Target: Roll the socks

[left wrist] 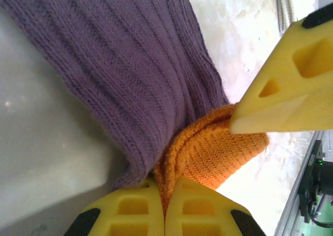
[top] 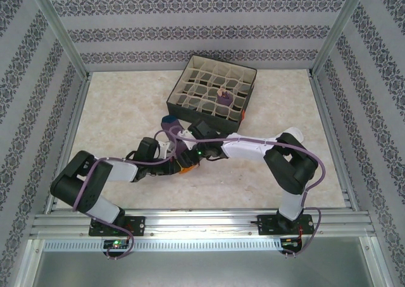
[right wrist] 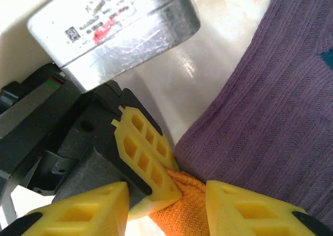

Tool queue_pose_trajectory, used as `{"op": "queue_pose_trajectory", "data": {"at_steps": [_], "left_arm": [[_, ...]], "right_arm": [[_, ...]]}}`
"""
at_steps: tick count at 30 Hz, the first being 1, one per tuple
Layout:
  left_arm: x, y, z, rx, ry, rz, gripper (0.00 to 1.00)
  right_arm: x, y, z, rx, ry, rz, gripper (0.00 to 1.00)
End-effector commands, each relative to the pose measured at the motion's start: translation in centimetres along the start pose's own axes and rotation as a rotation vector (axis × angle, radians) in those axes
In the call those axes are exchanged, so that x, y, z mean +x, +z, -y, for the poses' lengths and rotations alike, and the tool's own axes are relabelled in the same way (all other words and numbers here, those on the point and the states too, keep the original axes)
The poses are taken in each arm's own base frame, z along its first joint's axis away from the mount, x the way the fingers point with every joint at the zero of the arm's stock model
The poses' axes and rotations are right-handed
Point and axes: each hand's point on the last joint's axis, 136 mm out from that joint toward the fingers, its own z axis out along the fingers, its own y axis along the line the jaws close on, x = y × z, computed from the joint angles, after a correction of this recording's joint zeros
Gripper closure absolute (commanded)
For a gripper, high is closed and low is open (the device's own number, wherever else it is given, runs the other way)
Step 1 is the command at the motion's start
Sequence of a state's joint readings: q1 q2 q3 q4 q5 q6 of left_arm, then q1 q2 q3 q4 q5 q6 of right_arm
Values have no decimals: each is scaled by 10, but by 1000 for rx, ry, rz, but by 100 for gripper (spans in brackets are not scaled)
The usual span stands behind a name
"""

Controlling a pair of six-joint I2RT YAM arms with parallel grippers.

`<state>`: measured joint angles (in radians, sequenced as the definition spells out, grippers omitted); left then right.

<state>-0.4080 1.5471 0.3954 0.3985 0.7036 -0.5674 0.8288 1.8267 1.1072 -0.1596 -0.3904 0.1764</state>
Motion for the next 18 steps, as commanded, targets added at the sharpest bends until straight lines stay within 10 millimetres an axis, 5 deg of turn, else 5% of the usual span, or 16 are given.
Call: {"op": "queue_pose_trajectory", "data": {"at_steps": [1,8,18], "left_arm": [[45,4,-34,-108,-96,-132,99],[37,-6,-37,-177,-37,-120,95],[32,-12,-35,-207,18,-114,94]], "right_arm": [[1,0,35,158,73,7,59],[14,-5,51,219,143,-6,63],[3,-32,49,233,194,70,56]]}}
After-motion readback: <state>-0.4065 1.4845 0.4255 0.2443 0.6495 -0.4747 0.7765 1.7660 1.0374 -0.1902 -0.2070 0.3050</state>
